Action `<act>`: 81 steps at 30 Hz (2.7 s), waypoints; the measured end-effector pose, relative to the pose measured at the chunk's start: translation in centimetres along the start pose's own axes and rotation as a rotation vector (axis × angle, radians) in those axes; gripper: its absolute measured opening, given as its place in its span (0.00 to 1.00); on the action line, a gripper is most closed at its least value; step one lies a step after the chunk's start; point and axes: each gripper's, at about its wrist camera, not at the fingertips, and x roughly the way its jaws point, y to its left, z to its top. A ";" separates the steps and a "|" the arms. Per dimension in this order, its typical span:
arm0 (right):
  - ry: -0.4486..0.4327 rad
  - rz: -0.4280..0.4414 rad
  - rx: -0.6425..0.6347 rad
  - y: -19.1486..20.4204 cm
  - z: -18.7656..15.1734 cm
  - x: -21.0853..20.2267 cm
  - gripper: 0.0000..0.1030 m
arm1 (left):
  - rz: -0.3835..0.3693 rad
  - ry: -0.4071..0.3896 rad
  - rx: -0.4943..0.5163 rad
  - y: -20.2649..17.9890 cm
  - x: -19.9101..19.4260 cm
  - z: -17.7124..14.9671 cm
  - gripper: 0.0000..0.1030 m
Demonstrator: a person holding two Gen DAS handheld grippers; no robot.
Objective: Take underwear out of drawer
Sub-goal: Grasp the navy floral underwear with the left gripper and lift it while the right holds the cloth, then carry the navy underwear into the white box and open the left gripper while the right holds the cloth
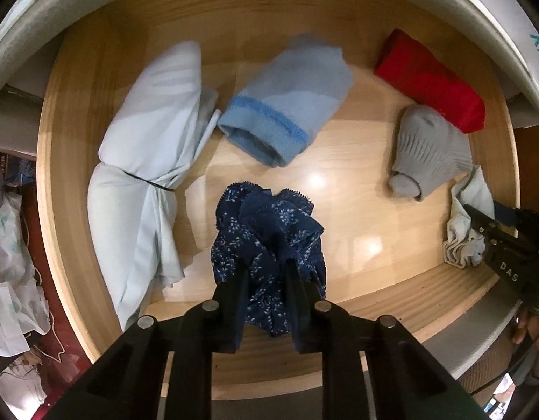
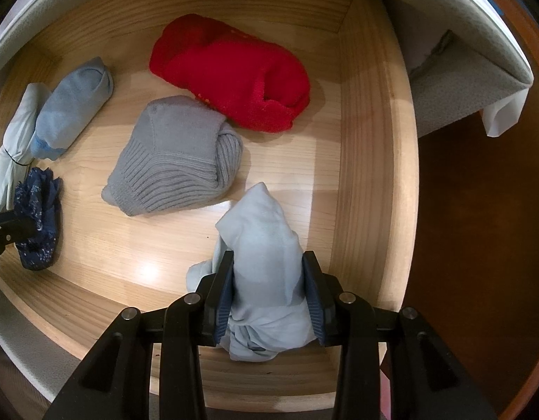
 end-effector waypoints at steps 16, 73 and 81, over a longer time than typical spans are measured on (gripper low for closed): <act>-0.002 0.004 -0.001 -0.1 0.0 0.0 0.35 | 0.014 0.128 -0.071 0.4 2.3 1.5 0.60; 0.003 -0.005 -0.015 0.3 -0.1 0.0 0.35 | 0.046 -0.503 -0.066 3.7 -29.1 -4.7 0.29; 0.002 -0.005 -0.014 0.2 0.0 -0.1 0.34 | 0.060 -0.618 -0.084 2.1 -31.9 0.8 0.29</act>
